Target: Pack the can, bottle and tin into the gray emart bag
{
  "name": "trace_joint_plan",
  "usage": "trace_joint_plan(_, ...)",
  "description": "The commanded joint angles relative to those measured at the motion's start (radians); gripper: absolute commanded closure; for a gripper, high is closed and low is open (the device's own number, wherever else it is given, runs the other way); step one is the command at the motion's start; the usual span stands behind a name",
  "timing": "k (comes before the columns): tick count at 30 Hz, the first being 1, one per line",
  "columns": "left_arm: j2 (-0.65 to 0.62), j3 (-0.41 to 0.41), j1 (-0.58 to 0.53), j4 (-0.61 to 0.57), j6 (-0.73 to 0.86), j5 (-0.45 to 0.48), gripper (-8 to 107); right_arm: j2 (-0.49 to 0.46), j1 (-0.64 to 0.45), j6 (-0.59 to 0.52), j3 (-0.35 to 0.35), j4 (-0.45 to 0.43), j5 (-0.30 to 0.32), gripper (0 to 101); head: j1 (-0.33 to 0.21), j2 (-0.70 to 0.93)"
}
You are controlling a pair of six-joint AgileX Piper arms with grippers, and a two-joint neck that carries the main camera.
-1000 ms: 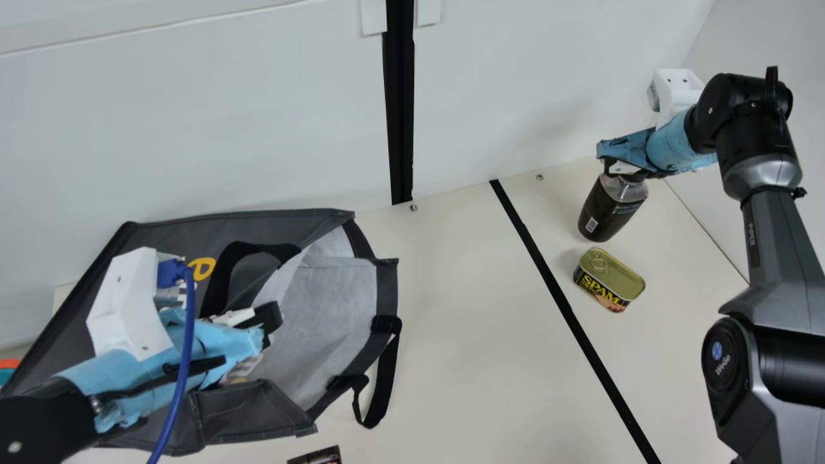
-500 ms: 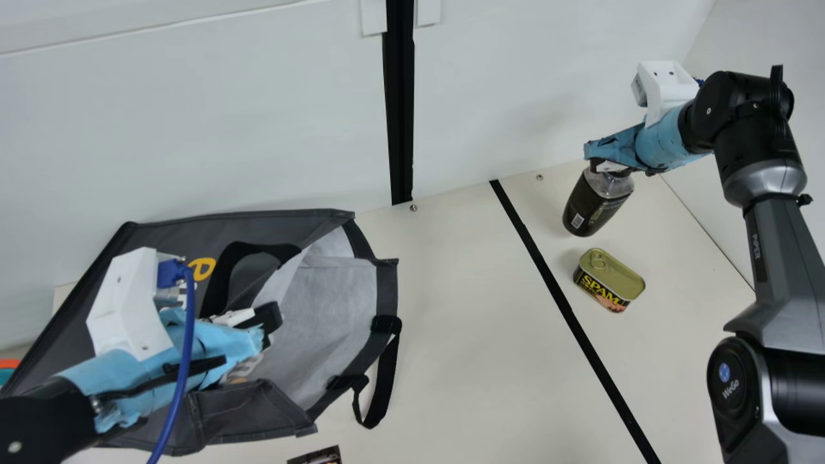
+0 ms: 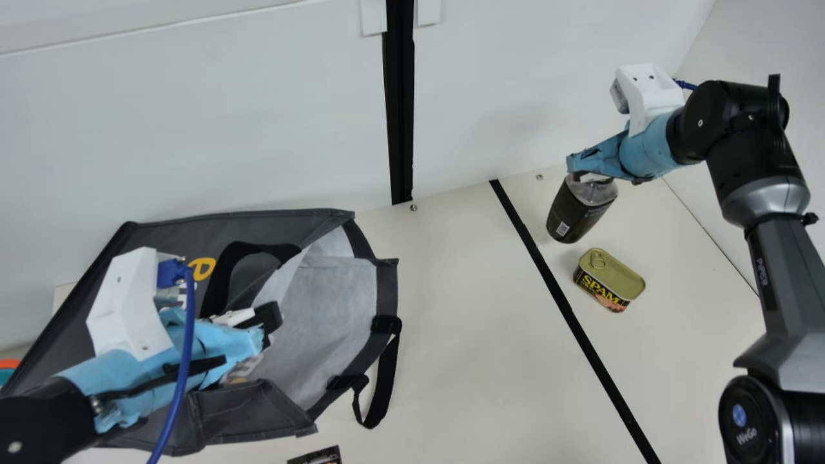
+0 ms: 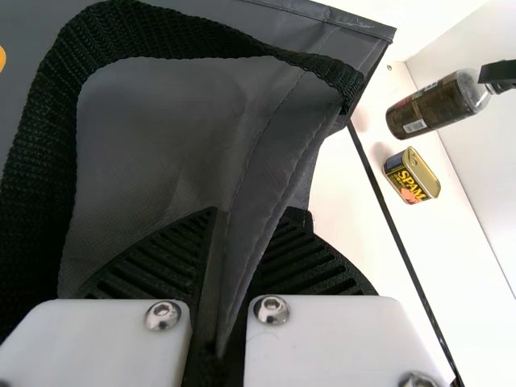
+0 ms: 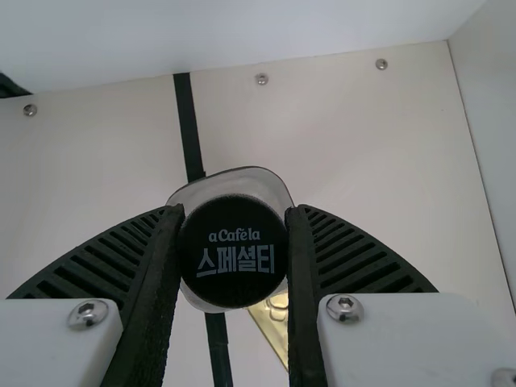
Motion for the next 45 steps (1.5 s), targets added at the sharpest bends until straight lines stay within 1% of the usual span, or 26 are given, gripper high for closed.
trace_joint_plan(1, 0.000, 0.000, 0.000, 0.000, 0.000, 0.000, 89, -0.015, 0.006, -0.006, 0.018, 0.002, -0.006, 101, -0.023, -0.001)
trace_joint_plan(27, 0.000, 0.000, 0.000, 0.000, 0.000, 0.000, 89, -0.207, 0.127, -0.084, 0.221, 0.070, -0.038, 101, -0.023, -0.001)
trace_joint_plan(45, 0.000, 0.000, 0.000, 0.000, 0.000, 0.000, 89, -0.318, 0.267, -0.045, 0.340, 0.046, -0.050, 101, -0.023, -0.001)
